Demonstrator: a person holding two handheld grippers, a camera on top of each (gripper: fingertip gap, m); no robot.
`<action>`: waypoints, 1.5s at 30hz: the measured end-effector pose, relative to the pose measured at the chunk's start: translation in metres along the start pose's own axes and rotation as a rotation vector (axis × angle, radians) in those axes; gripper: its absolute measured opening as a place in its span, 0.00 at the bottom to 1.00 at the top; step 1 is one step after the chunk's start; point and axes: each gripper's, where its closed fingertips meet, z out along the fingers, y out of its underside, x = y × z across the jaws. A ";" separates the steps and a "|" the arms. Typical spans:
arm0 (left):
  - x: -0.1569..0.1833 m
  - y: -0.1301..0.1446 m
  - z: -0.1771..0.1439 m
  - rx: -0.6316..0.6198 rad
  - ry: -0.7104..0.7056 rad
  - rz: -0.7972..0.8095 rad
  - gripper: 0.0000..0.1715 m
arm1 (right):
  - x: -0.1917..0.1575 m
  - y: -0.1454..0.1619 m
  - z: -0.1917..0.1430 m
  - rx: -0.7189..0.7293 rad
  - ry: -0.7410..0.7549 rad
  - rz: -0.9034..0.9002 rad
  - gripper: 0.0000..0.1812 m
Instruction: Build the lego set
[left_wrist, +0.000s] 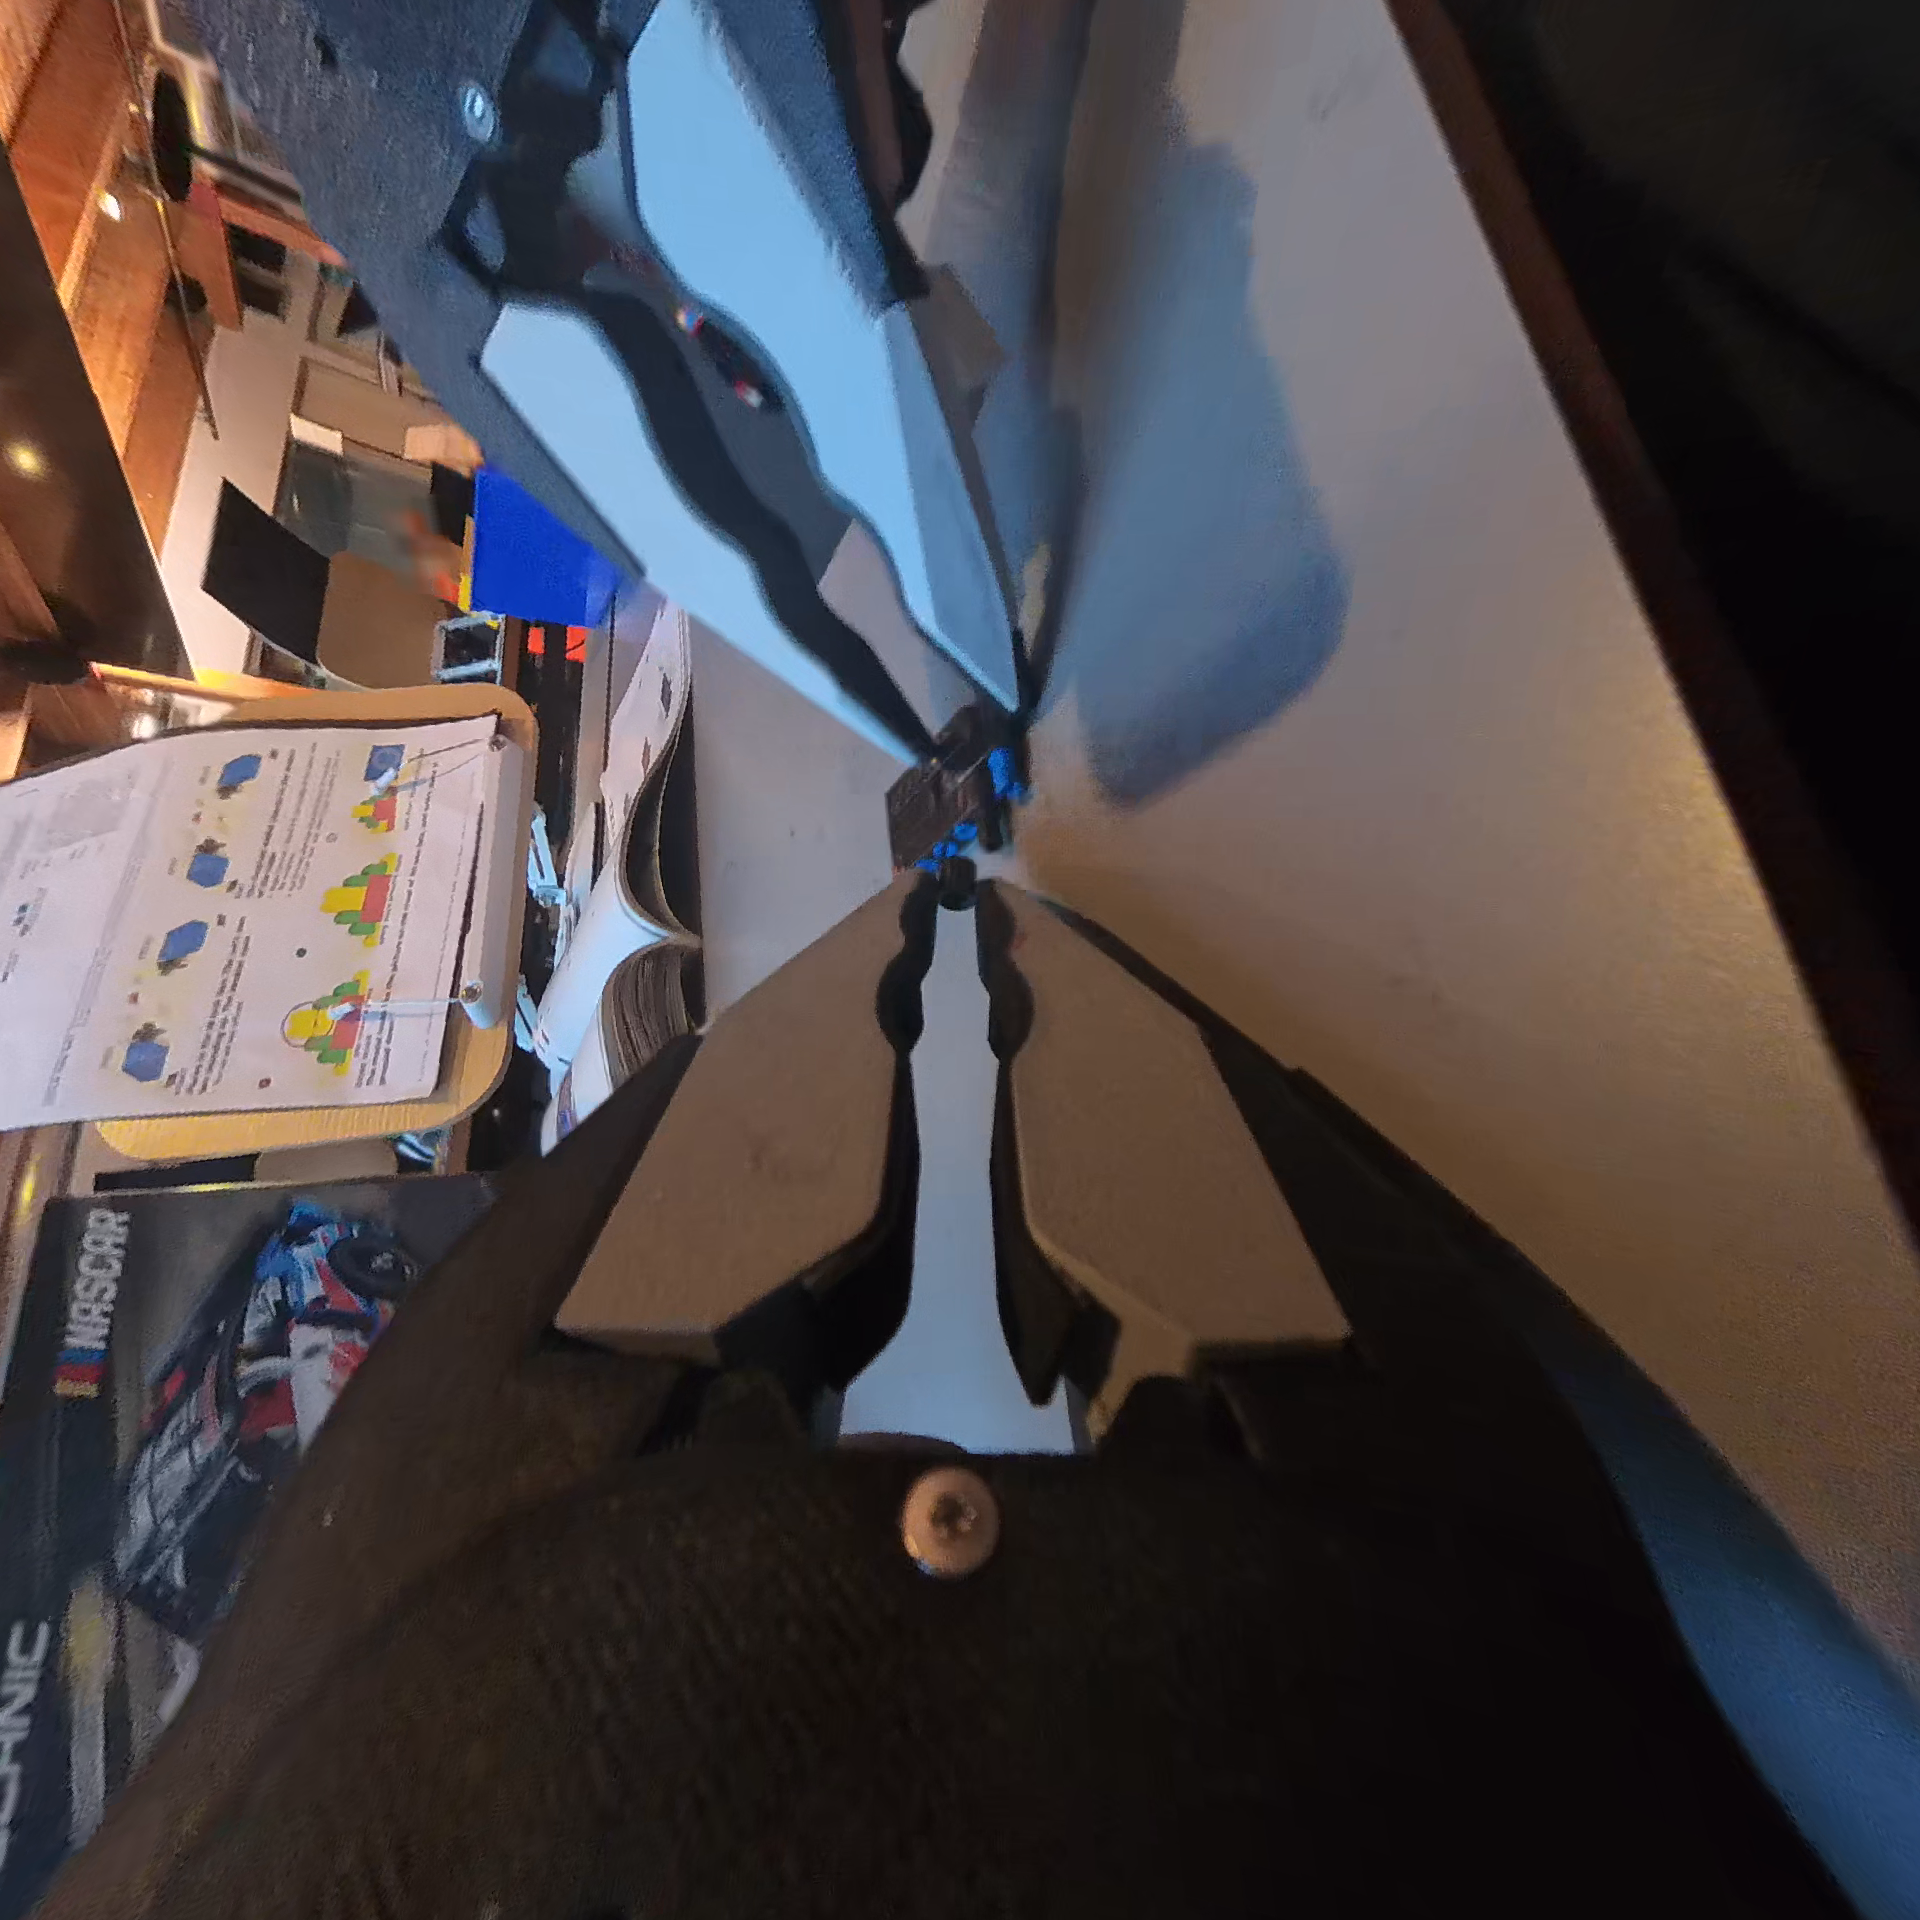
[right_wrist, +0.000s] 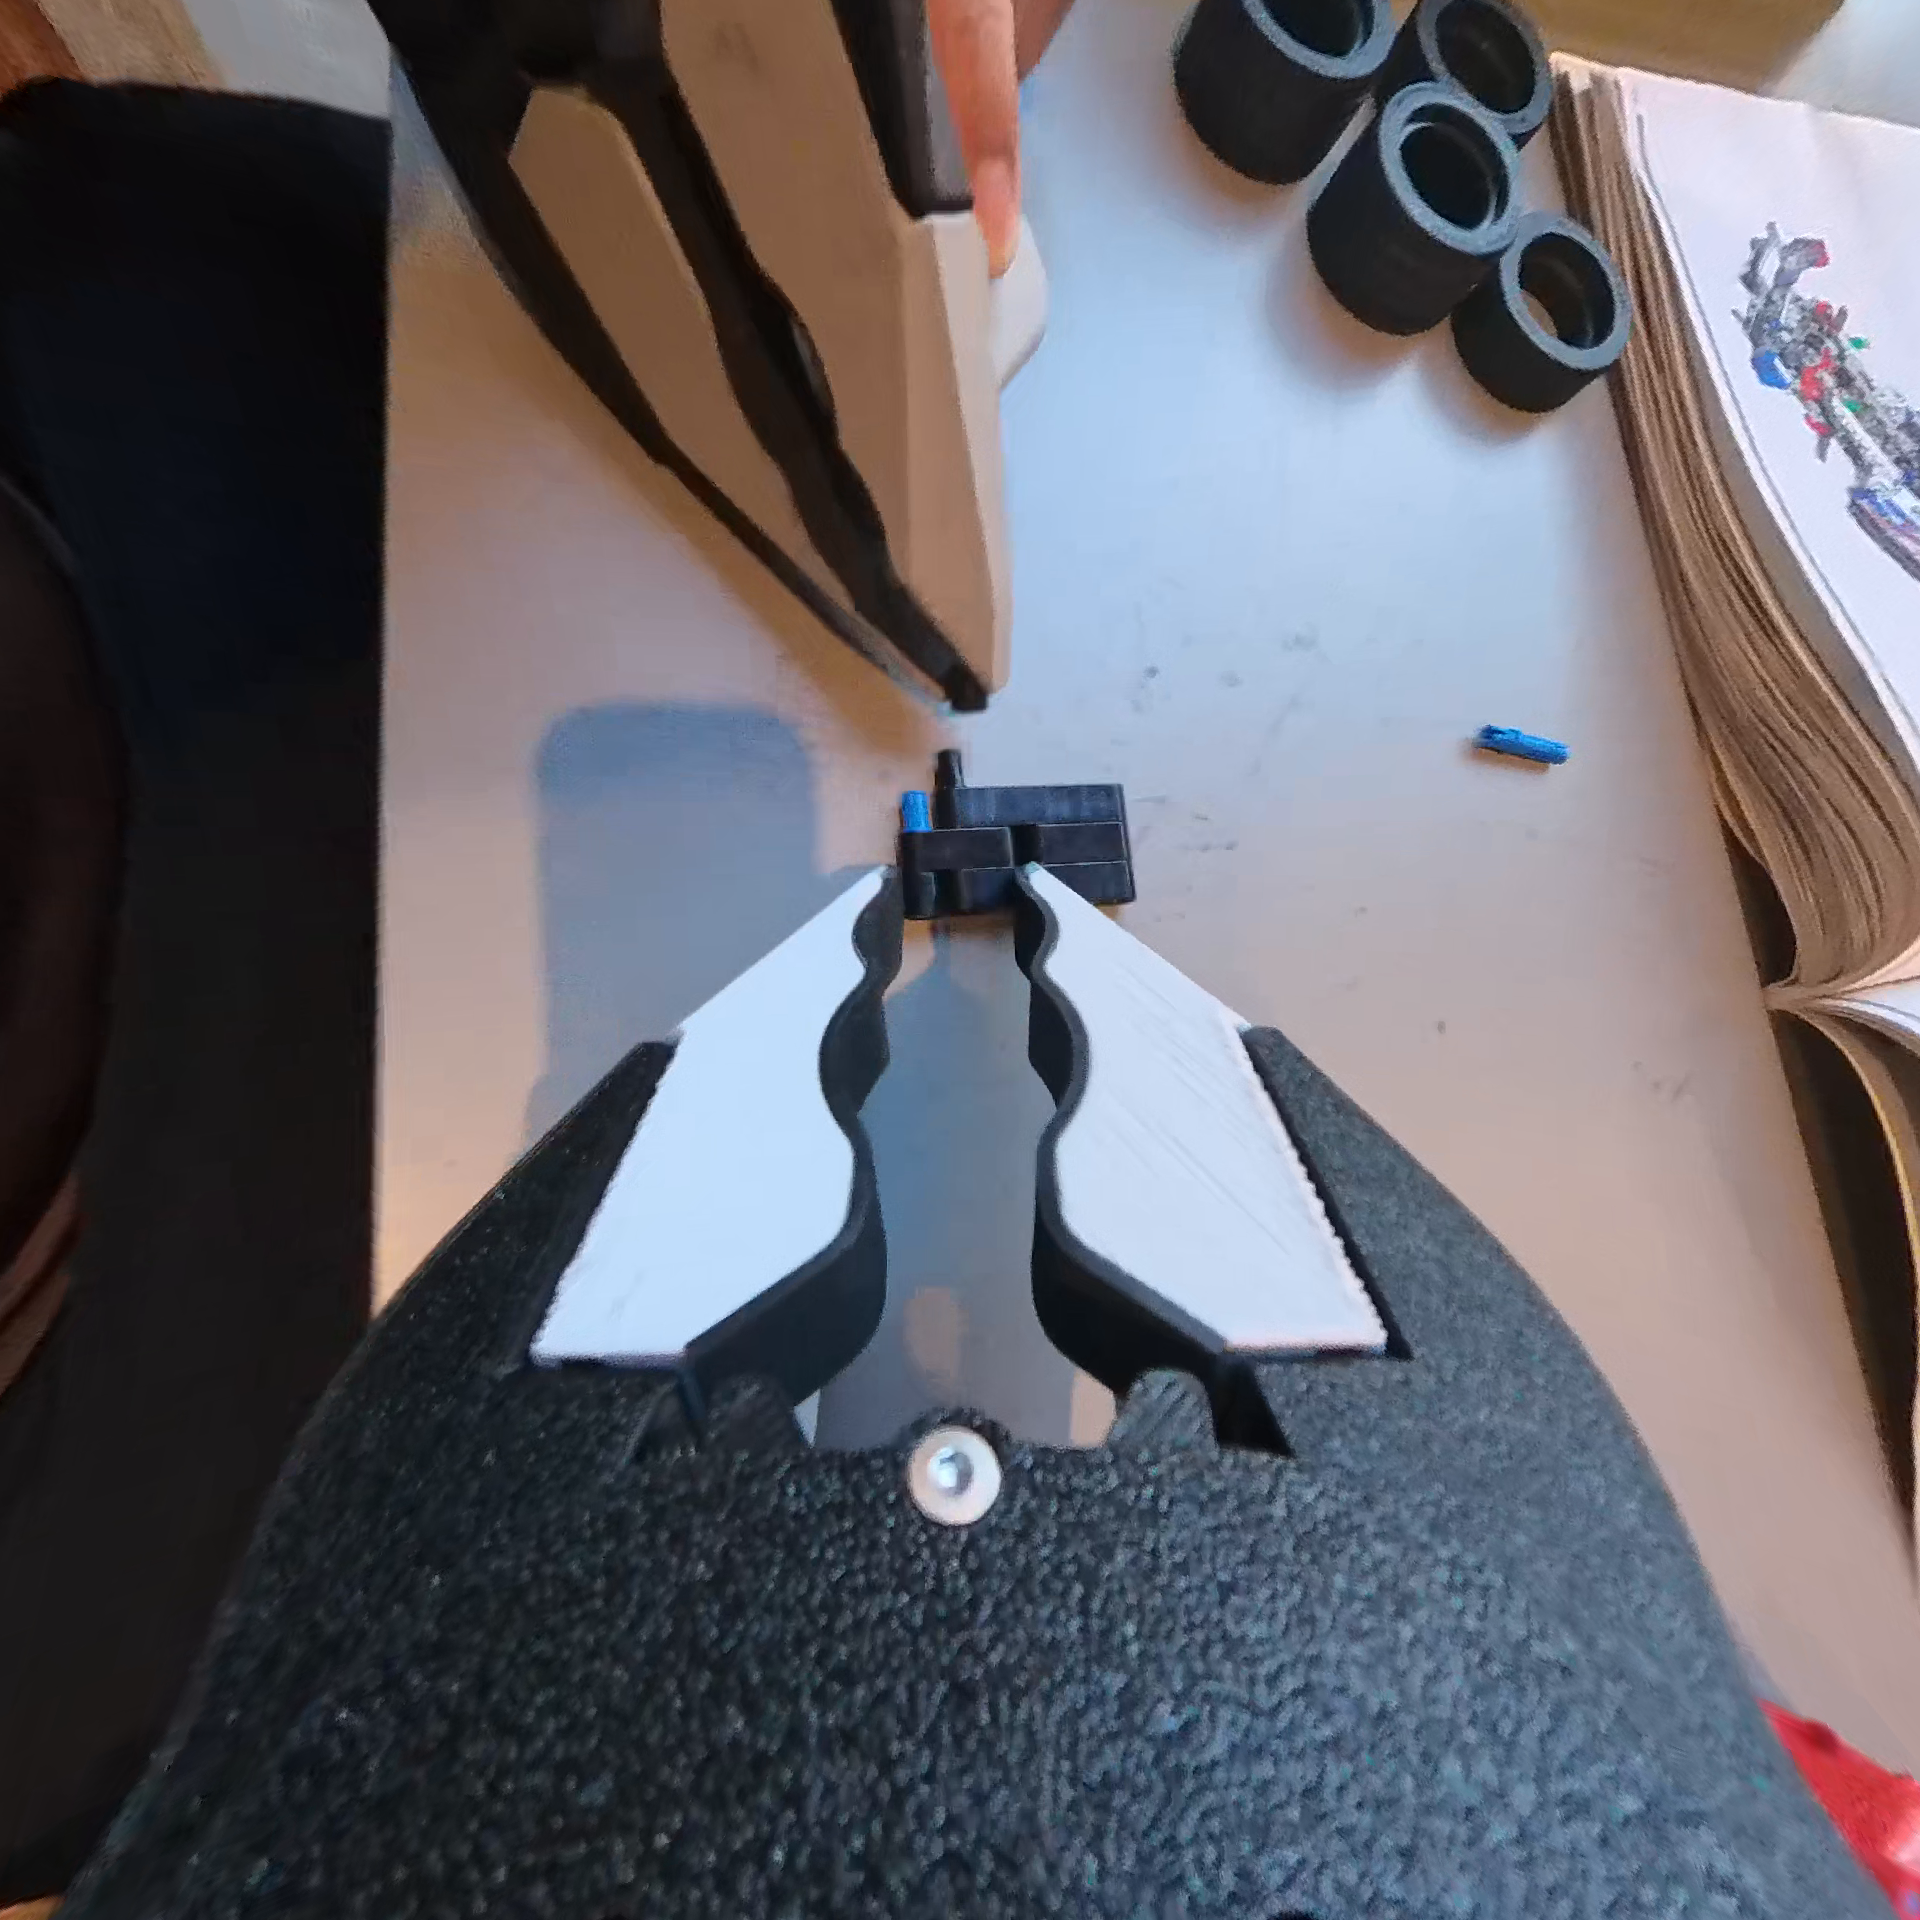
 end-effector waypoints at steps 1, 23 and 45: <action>0.001 0.000 -0.005 -0.004 -0.003 -0.017 0.03 | -0.007 -0.001 -0.001 -0.004 -0.010 0.017 0.13; -0.006 -0.019 -0.055 0.112 -0.053 -0.249 0.03 | -0.078 -0.018 -0.001 -0.018 0.212 -0.046 0.24; 0.002 -0.023 -0.054 0.137 0.033 -0.282 0.03 | -0.083 -0.046 -0.017 0.073 0.423 -0.302 0.04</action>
